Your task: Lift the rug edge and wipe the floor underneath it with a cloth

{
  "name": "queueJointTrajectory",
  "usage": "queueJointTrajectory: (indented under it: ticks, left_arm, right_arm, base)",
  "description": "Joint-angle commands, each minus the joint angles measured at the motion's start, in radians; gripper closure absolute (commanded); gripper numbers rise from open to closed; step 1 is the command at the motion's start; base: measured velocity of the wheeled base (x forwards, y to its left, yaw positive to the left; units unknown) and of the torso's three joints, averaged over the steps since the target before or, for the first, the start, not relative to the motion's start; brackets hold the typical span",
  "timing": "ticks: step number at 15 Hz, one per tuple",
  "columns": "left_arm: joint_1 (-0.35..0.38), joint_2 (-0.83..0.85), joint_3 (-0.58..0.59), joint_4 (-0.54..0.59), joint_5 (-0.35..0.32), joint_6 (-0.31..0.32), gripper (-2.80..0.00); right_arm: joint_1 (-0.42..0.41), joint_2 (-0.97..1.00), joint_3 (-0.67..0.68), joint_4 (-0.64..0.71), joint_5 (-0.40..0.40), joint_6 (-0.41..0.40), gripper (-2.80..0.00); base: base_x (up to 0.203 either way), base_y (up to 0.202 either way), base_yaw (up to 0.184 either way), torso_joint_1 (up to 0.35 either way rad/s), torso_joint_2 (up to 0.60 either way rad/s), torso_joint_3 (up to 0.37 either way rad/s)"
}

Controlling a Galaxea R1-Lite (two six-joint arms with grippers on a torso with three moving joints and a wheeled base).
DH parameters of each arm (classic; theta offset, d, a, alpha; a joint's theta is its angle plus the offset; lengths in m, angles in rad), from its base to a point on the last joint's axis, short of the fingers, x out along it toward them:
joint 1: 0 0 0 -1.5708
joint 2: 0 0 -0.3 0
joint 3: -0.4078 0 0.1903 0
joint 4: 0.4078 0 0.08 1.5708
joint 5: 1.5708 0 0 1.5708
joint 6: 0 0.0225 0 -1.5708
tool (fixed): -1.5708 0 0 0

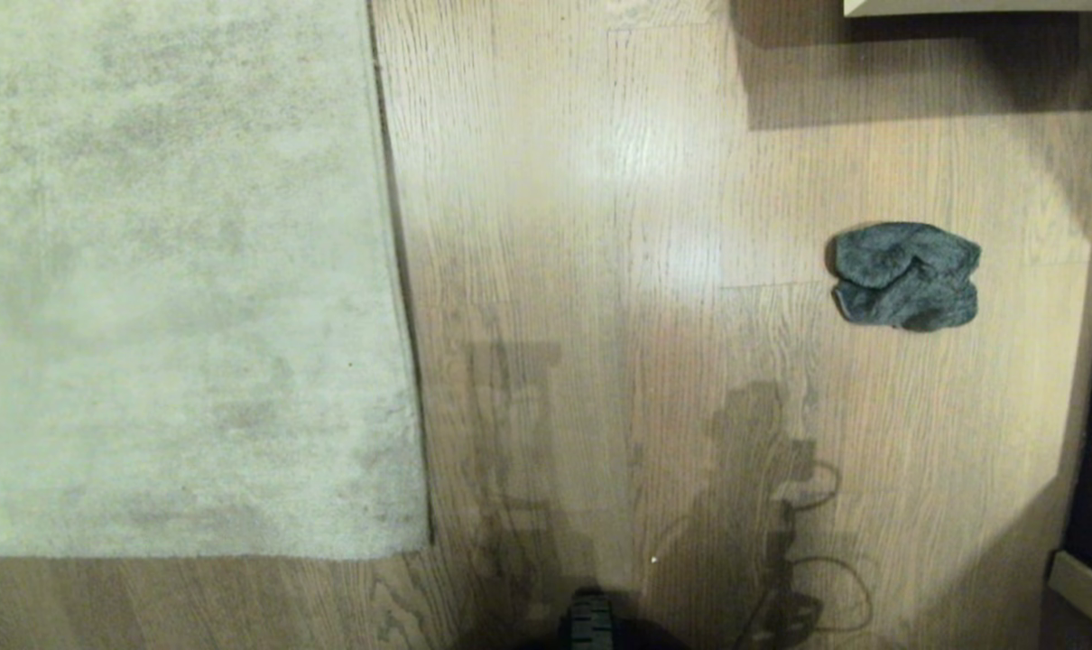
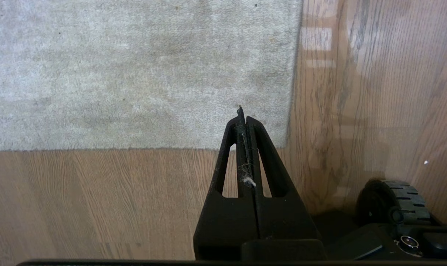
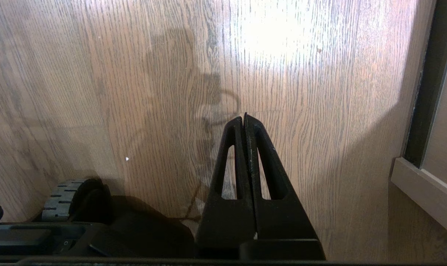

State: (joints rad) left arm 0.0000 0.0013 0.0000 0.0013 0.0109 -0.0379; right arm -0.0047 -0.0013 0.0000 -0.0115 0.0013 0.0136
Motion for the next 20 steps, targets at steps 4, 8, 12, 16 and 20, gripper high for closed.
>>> queueJointTrajectory:
  ticks: [4,8,12,16,20]
  left_arm:
    - [0.0,0.0,0.0,0.0,0.001,0.0,0.0]
    - [0.0,0.0,0.0,0.0,0.001,0.0,0.0]
    - [0.0,0.0,0.0,0.0,0.001,0.0,0.0]
    - [0.0,0.0,0.0,0.0,0.001,0.0,0.0]
    - [0.0,0.0,0.0,0.0,0.0,0.0,0.0]
  right_arm:
    - [0.0,0.001,0.0,-0.001,0.0,0.0,0.0]
    - [0.0,0.001,0.0,-0.001,0.0,0.0,0.0]
    - [0.0,0.001,0.0,-0.001,0.0,0.0,0.0]
    - [0.0,0.001,0.0,-0.001,0.0,0.0,0.0]
    - [0.0,0.001,0.0,-0.001,0.0,0.0,0.0]
  base:
    - [0.0,0.0,0.0,0.0,0.0,0.0]
    - [0.0,0.0,0.0,0.0,0.0,0.0]
    - [0.0,0.0,0.0,0.0,0.0,0.0]
    - [0.0,0.0,0.0,0.0,0.0,0.0]
    - [0.0,0.0,0.0,0.0,0.0,0.0]
